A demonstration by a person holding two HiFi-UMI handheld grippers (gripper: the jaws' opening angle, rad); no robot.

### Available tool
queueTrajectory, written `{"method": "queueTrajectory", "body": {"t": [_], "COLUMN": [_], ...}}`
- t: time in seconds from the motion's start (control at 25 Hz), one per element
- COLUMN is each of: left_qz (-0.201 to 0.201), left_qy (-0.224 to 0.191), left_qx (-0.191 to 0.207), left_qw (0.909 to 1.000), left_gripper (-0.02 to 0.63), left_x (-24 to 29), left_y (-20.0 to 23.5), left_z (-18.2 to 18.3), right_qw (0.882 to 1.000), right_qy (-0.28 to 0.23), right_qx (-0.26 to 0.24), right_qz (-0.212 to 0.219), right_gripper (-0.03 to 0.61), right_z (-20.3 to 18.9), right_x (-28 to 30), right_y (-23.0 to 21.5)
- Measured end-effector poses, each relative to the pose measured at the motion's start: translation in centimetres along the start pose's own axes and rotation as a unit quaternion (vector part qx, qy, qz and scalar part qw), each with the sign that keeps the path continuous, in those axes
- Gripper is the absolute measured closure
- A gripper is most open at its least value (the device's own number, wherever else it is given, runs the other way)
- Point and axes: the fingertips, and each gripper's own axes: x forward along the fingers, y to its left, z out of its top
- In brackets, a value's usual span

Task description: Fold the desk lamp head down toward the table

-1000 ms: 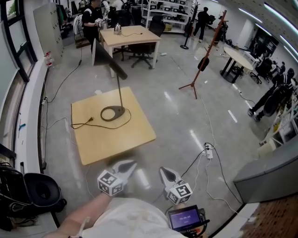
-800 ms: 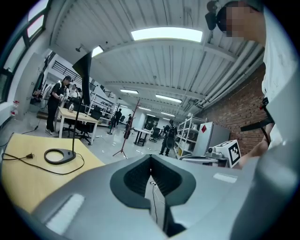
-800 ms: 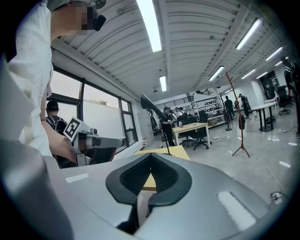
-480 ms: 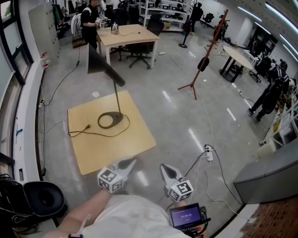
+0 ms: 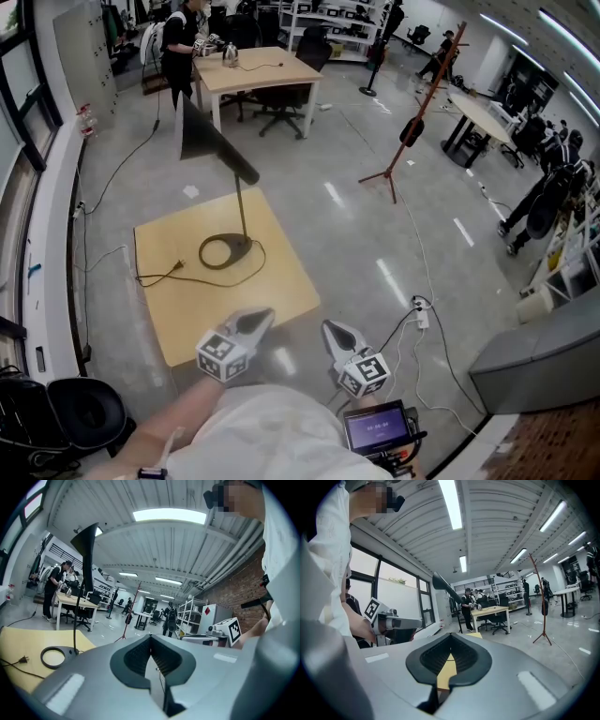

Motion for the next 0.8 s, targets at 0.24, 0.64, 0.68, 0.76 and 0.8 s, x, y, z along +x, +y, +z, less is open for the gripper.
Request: {"method": "queueTrajectory", "body": {"t": [0.24,0.64,0.68,0.76,0.8], "left_qz": [0.014,0.067,0.073,0.087,0.095], "left_qy": [-0.007,-0.014,-0.015,-0.017,-0.019], "left_qx": [-0.005,-0.018,-0.019,-0.019,-0.019], "left_qw": [0.9999,0.9975,0.9970,0.9959,0.9951], "left_gripper": [0.612,0.612,0.612,0.612,0.612], "left_x": [0.1,-1.9,-2.2,-2.7,-2.8], "left_y": [2.5,6.0,6.2,6.8,7.2], "left_z": [1.0,1.4,1.5,1.7,1.8], "right_qw": [1.000,0.998,0.997,0.996,0.996], "right_qy": [0.006,0.010,0.011,0.014,0.015], "right_qx": [-0.006,-0.008,-0.006,-0.007,-0.007], "right_qz": [0.015,0.067,0.072,0.085,0.092], "right_gripper": [0.565,0.565,0.565,0.565,0.565], "right_z": [0.7,1.5,1.5,1.4,1.4], "right_x": [2.9,7.0,7.3,8.0,8.6], "right_y": [-0.2,0.9,1.0,1.1,1.1]}}
